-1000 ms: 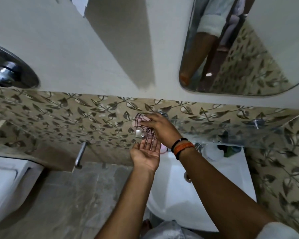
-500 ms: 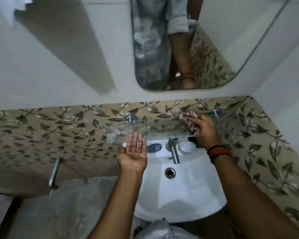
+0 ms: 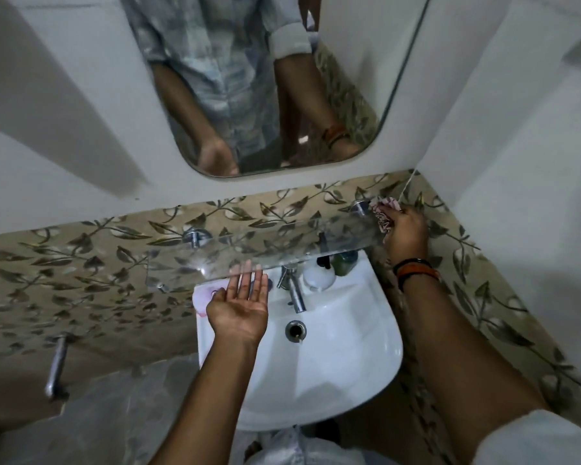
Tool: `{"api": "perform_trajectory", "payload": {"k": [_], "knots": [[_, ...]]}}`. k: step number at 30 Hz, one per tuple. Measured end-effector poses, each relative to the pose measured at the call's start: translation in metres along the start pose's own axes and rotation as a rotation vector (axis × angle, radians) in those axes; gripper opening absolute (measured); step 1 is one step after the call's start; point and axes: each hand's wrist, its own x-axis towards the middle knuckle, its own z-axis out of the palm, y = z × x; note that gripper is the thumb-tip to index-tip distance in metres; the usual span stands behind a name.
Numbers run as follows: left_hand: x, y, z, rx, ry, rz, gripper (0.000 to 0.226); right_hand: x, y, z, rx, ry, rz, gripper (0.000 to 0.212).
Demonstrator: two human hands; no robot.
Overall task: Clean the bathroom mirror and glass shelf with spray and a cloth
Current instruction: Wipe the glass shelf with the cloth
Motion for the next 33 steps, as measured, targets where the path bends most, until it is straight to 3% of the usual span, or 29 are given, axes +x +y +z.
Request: {"api": "perform_trajectory", "payload": {"k": [2,5,8,12,15,25,30,33], "knots": [[-0.002,-0.006,0.004,0.021,0.017,-0.006,0.059,0.0,0.003,-0.008,0.005,-0.03,0.011,0.051],[0.0,-0.018,0.008,0.072,0.033,-0.017,0.055,-0.018,0.015,-0.006,0.059,0.174,0.105,0.059],[0.003,-0.036,0.012,0.13,0.032,-0.049,0.053,-0.057,0.024,-0.001,0.219,0.252,0.278,0.059],[0.008,-0.053,0.009,0.204,0.055,-0.097,0.051,-0.104,0.036,0.02,0.541,0.288,0.707,0.047],[0.009,-0.059,0.004,0.24,0.084,-0.111,0.05,-0.116,0.046,0.045,0.703,0.245,0.878,0.044],[0.017,-0.078,-0.009,0.427,0.117,-0.126,0.047,-0.045,0.082,0.127,0.581,-0.14,0.774,0.048],[0.036,-0.099,0.005,0.508,0.099,-0.13,0.043,-0.035,0.099,0.147,0.416,-0.197,0.717,0.041],[0.046,-0.113,-0.002,0.536,0.121,-0.159,0.042,-0.035,0.112,0.154,0.261,-0.249,0.563,0.033]]}}
